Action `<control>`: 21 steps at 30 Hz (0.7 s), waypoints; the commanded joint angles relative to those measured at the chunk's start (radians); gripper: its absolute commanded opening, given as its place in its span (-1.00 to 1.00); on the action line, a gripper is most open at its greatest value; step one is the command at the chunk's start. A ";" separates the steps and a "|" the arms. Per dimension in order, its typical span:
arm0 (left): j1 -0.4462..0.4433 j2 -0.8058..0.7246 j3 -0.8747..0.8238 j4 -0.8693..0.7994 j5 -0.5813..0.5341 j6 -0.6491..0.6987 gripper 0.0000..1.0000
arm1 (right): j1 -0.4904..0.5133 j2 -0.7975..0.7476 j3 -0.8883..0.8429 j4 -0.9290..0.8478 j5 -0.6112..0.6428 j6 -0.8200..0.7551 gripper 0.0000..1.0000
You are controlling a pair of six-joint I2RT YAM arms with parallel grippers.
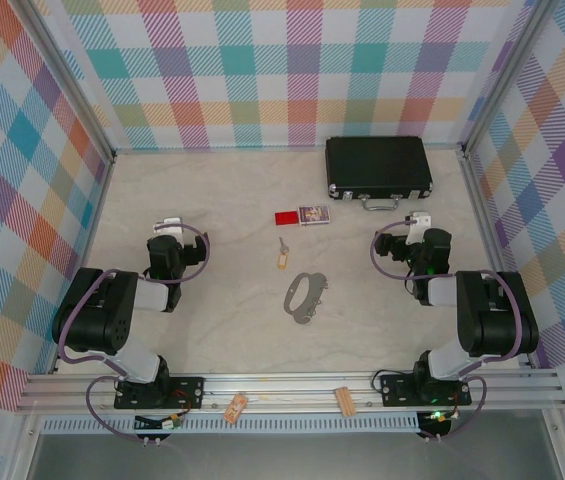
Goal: Put the keys on the keyring
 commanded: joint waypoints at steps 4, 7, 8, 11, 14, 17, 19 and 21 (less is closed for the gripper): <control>0.006 -0.019 0.018 -0.013 -0.014 0.010 0.99 | 0.005 -0.009 0.011 0.013 0.028 0.008 0.98; 0.008 -0.116 0.070 -0.195 -0.112 -0.036 1.00 | 0.010 -0.097 -0.023 -0.005 0.114 0.038 0.98; 0.008 -0.143 0.107 -0.281 -0.145 -0.048 0.99 | 0.009 -0.139 -0.020 -0.062 0.146 0.053 0.98; 0.009 -0.207 0.280 -0.599 -0.274 -0.166 1.00 | 0.010 -0.301 0.047 -0.341 0.236 0.164 0.98; 0.010 -0.227 0.475 -0.936 -0.273 -0.306 0.99 | 0.010 -0.384 0.115 -0.526 0.266 0.327 0.98; 0.009 -0.235 0.588 -1.122 -0.222 -0.418 0.99 | 0.009 -0.427 0.216 -0.726 0.262 0.514 0.98; 0.010 -0.264 0.579 -1.142 -0.134 -0.481 0.99 | 0.009 -0.437 0.258 -0.772 0.167 0.544 0.98; 0.008 -0.290 0.540 -1.102 -0.010 -0.509 1.00 | 0.008 -0.439 0.279 -0.783 0.065 0.551 0.98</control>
